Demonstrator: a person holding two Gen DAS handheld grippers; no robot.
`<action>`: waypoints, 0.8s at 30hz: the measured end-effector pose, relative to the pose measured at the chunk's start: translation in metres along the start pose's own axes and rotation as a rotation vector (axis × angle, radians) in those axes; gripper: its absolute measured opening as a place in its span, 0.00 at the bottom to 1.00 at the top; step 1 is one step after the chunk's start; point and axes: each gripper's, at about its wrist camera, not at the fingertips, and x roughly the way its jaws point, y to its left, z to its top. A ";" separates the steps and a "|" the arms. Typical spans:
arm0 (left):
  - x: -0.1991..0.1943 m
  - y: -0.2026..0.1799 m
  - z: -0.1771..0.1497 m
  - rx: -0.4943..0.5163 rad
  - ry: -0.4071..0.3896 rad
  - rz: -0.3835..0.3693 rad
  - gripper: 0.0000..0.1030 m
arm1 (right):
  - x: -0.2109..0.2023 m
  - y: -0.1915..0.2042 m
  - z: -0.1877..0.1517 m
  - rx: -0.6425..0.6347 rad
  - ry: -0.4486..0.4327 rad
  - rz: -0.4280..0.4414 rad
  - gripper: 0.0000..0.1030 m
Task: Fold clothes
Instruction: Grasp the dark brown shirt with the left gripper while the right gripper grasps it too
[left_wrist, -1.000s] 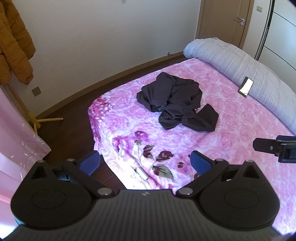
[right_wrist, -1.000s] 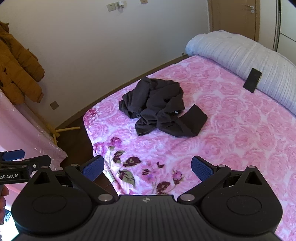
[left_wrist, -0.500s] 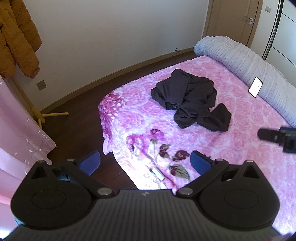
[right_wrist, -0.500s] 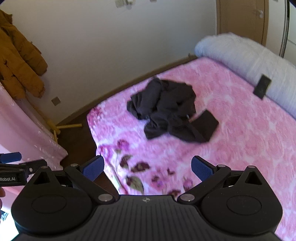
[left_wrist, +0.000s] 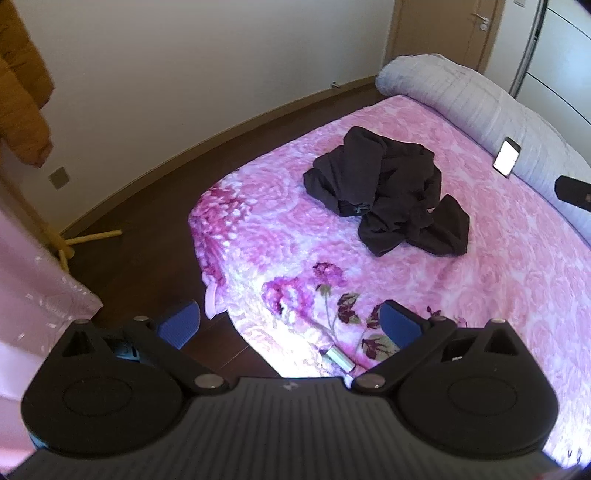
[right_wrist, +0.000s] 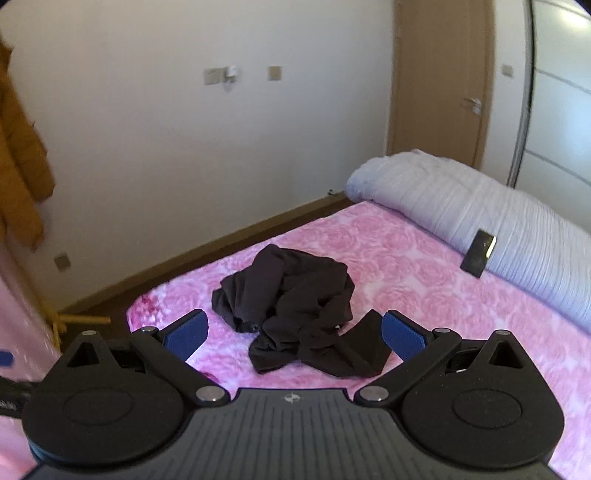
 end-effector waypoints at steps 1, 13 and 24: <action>0.004 -0.001 0.003 0.007 -0.002 -0.009 0.99 | 0.001 -0.001 0.001 0.004 -0.004 0.008 1.00; 0.055 -0.051 0.054 0.143 -0.067 -0.105 0.99 | 0.036 -0.043 0.008 0.017 0.058 -0.025 0.99; 0.127 -0.085 0.119 0.347 -0.070 -0.061 0.99 | 0.125 -0.084 0.029 -0.013 0.091 0.050 0.62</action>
